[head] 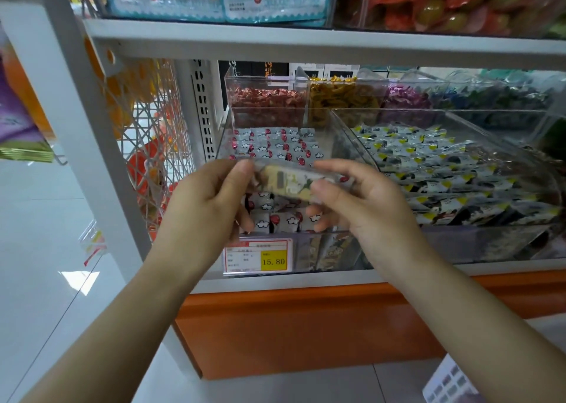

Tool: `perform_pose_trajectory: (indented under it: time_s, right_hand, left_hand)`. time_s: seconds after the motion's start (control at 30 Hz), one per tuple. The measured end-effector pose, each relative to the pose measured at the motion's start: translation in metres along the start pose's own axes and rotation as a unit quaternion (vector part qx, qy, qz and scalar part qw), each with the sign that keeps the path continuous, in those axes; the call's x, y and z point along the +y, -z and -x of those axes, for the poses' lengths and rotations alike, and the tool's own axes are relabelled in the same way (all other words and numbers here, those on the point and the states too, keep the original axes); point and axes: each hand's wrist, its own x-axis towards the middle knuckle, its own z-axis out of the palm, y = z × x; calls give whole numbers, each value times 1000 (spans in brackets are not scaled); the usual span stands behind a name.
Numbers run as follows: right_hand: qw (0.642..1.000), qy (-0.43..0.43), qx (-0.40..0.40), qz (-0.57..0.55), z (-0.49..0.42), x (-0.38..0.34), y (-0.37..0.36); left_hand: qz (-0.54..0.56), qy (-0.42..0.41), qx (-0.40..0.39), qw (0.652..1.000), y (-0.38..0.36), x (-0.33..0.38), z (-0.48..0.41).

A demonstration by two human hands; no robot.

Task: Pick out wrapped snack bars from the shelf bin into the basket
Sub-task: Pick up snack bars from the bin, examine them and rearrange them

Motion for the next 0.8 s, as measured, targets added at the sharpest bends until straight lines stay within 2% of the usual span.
perform_pose_trajectory:
  time_s: [0.13, 0.2, 0.27, 0.4, 0.47, 0.57, 0.63, 0.7, 0.8]
  right_hand:
    - [994, -7, 110, -28, -12, 1, 3]
    - [990, -6, 136, -22, -16, 3, 3]
    - [988, -10, 155, -26, -20, 4, 1]
    - [985, -10, 172, -30, -26, 4, -1]
    - [984, -13, 174, -26, -28, 5, -2]
    - [984, -21, 174, -32, -32, 4, -5]
    - [983, -23, 180, -39, -37, 3, -7]
    - [982, -24, 184, -35, -42, 3, -10]
    - [984, -18, 179, -6, -54, 3, -17]
  left_hand:
    - [-180, -102, 65, 976, 10, -9, -21]
    - [-277, -102, 17, 955, 12, -17, -36]
    - [-354, -74, -68, 930, 9, -21, -54]
    - [-444, -66, -180, 875, 5, -26, -92]
    - [-505, -52, -234, 829, 3, -27, -110]
    - [-607, -43, -302, 734, -2, -29, -128]
    - [-641, -37, -320, 697, -6, -29, -134]
    - [-648, -27, -325, 689, -8, -27, -136]
    - [-633, -51, -315, 706, -3, -23, -126]
